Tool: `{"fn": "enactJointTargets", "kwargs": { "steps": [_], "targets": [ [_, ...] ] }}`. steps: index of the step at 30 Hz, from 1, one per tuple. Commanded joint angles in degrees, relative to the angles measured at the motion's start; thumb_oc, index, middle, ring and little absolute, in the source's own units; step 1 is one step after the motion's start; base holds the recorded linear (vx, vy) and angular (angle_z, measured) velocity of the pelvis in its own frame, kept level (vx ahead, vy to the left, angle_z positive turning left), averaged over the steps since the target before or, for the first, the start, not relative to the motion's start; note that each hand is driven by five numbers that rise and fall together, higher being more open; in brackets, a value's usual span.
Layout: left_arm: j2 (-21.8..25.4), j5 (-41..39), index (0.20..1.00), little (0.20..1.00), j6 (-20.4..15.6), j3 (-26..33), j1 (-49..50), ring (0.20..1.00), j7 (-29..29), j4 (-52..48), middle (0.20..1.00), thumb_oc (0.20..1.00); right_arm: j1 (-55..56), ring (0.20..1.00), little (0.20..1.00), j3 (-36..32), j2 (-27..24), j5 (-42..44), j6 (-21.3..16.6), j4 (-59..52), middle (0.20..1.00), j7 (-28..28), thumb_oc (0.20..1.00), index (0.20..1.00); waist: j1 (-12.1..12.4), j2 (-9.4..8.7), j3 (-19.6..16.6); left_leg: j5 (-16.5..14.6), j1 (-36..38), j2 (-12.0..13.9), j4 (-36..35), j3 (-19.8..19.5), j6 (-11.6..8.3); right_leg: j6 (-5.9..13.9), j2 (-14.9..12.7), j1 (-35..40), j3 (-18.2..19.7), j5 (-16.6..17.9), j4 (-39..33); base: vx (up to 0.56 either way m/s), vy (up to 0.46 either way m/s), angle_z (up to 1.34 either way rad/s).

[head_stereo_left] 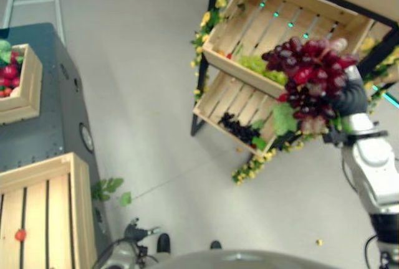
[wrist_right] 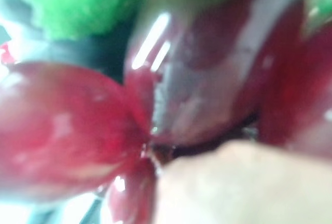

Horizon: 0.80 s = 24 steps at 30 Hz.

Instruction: Pick up the fruits from the basket on one side to the basket on the other side

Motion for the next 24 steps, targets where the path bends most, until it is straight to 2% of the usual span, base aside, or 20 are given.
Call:
{"fn": "enactJointTargets", "kwargs": {
  "steps": [1, 5, 10, 14, 16, 20, 24],
  "targets": [
    [-1.12, 0.71, 1.0, 1.0, 0.75, -5.01, -0.15, 1.0, -0.52, 4.84, 1.0, 1.0, -8.29, 0.2, 0.2, -1.08, -4.85, -0.98, -0.77, 3.83, 0.2, -4.0, 0.2, 0.2, 2.96, 1.8, -1.6, -7.82, 2.74, -1.06, 0.48, -1.41, 1.53, 4.18, 2.26, -2.28, 1.66, -1.22, 0.28, 0.0, 0.0, 0.0],
    [-1.5, 0.05, 1.0, 1.0, 1.16, -6.93, -0.44, 1.0, -0.69, 4.95, 1.0, 1.0, -14.36, 0.2, 0.2, 3.21, -7.68, -2.23, 1.29, 12.28, 0.2, -5.56, 0.2, 0.2, 3.42, 1.74, -1.36, -7.6, 2.74, -1.06, 0.51, -1.75, 1.47, 4.06, 2.26, -2.09, 1.3, -1.18, 0.28, 0.0, 0.004, 0.03],
    [-1.74, -0.71, 1.0, 1.0, 1.23, -8.19, -0.4, 1.0, -0.91, 5.11, 1.0, 1.0, -19.36, 0.2, 0.2, 6.71, -8.69, -2.03, 2.49, 19.04, 0.2, -6.01, 0.2, 0.2, 3.84, 1.81, -1.01, -7.39, 2.63, -1.05, 0.56, -2.02, 1.32, 3.96, 2.2, -2.02, 0.77, -1.23, 0.28, 0.01, 0.003, 0.07],
    [-1.84, -1.34, 1.0, 1.0, 1.37, -10.44, -0.24, 1.0, -1.54, 5.39, 1.0, 1.0, -28.19, 0.2, 0.2, 13.01, -10.78, -3.59, 4.58, 31.06, 0.2, -6.32, 0.2, 0.2, 4.54, 1.76, -0.78, -7.22, 2.6, -1.03, 0.56, -2.12, 1.08, 3.82, 2.19, -1.93, 0.33, -1.27, 0.28, 0.01, 0.006, 0.05],
    [-1.9, -1.35, 1.0, 1.0, 1.36, -10.36, -0.27, 1.0, -1.54, 5.39, 1.0, 1.0, -28.52, 0.2, 0.2, 13.28, -10.8, -3.54, 4.48, 31.32, 0.2, -6.32, 0.2, 0.2, 4.46, 1.83, -0.74, -7.22, 2.6, -1.03, 0.56, -2.12, 1.08, 3.81, 2.19, -1.92, 0.34, -1.27, 0.28, 0.01, -0.001, 0.02],
    [-1.12, -1.87, 1.0, 1.0, 1.33, -12.67, -0.53, 1.0, -2.01, 5.78, 1.0, 1.0, -41.56, 0.2, 0.2, 20.99, -13.73, -4.47, 6.46, 46.06, 0.2, -6.69, 0.2, 0.2, 5.35, 1.69, -0.7, -7.07, 2.65, -0.93, 0.62, -2.54, 0.78, 3.58, 2.21, -1.61, -0.12, -1.46, 0.28, 0.01, 0.001, 0.0],
    [-0.7, -2.37, 1.0, 1.0, 1.4, -13.38, -0.86, 1.0, -2.24, 6.62, 1.0, 1.0, -50.09, 0.2, 0.2, 26.1, -14.55, -3.44, 7.09, 54.33, 0.2, -6.4, 0.2, 0.2, 5.56, 1.7, -0.49, -6.85, 2.49, -0.87, 0.68, -2.66, 0.48, 3.49, 2.22, -1.68, -0.46, -1.49, 0.28, 0.01, 0.0, 0.08]
  ]
}}
